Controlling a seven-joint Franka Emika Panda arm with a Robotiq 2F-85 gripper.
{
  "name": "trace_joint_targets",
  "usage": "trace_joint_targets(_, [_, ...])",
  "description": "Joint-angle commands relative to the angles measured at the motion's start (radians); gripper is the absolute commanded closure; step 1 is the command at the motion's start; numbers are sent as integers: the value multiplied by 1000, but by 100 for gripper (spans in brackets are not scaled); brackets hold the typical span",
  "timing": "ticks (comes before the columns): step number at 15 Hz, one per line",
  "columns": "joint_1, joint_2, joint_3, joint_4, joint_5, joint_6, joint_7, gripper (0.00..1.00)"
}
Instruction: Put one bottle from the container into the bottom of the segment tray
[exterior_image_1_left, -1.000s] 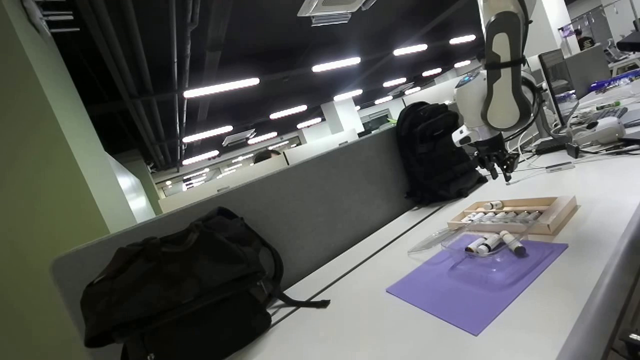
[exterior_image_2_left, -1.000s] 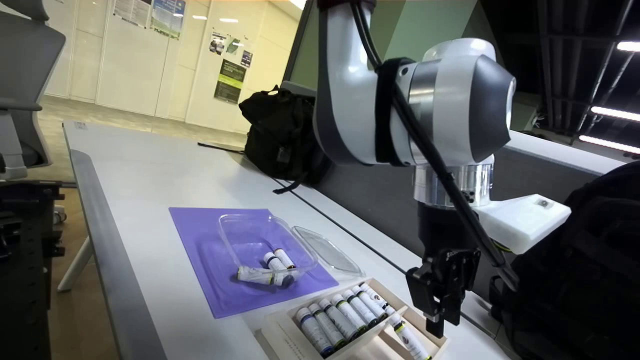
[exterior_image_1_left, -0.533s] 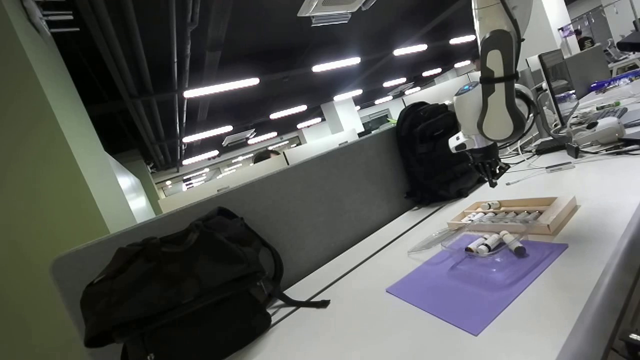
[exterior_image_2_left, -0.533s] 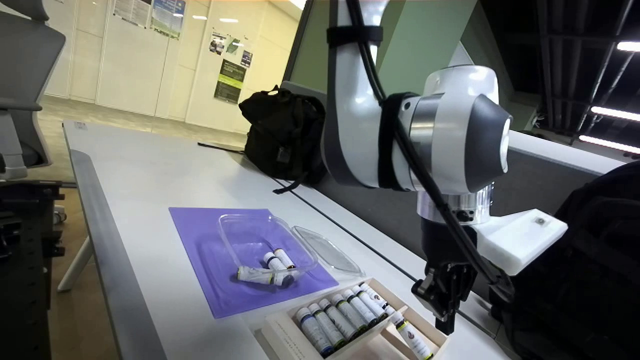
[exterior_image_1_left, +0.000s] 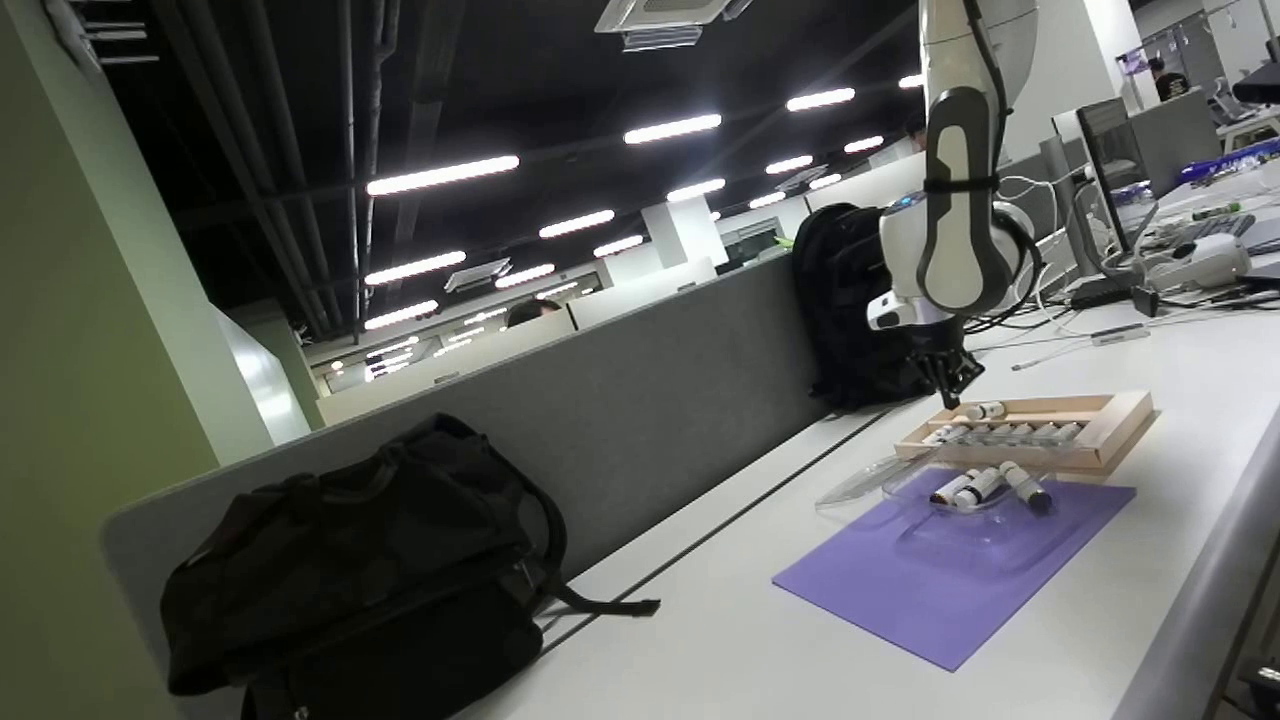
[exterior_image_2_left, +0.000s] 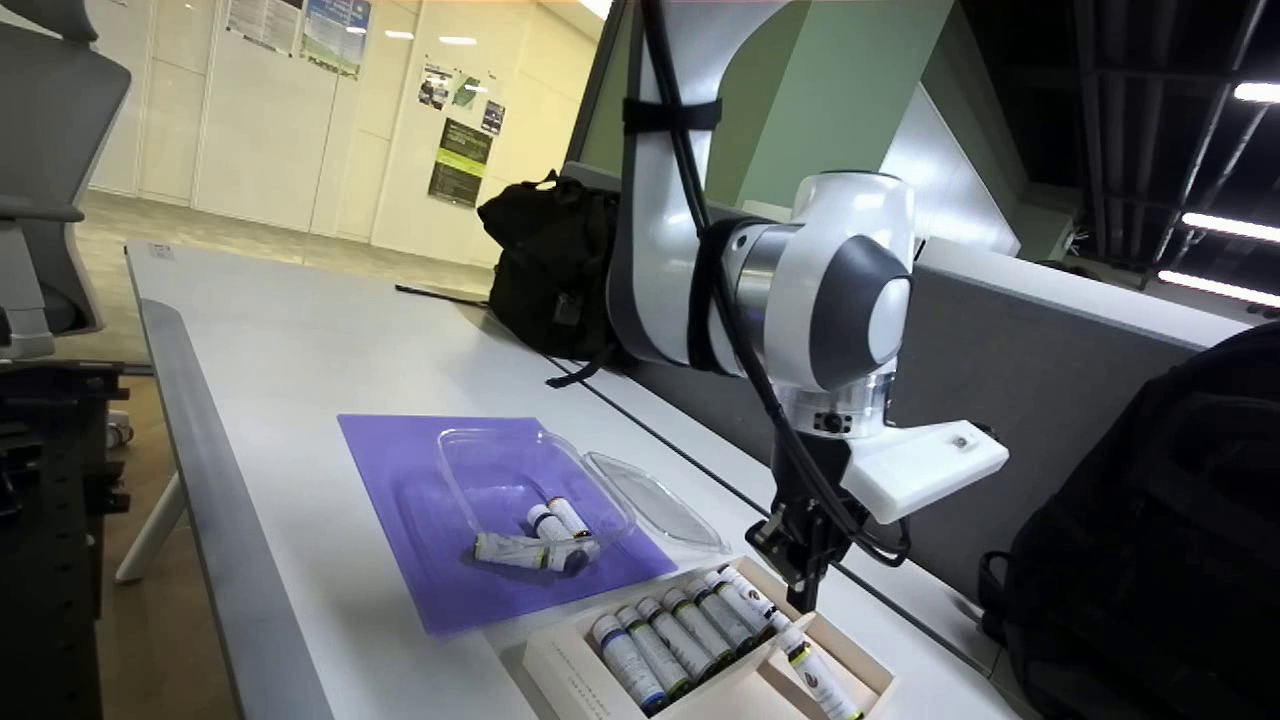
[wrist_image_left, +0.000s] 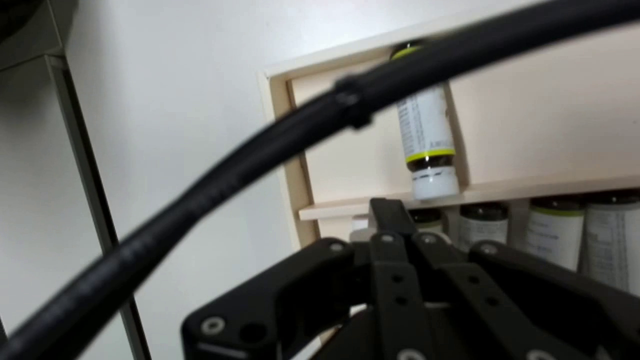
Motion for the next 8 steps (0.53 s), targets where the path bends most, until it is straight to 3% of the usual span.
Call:
trace_joint_targets(1, [14, -10, 14, 8, 34, -49, 0, 100])
trace_joint_targets(8, [2, 2, 11, 25, 96, -195, -8, 100])
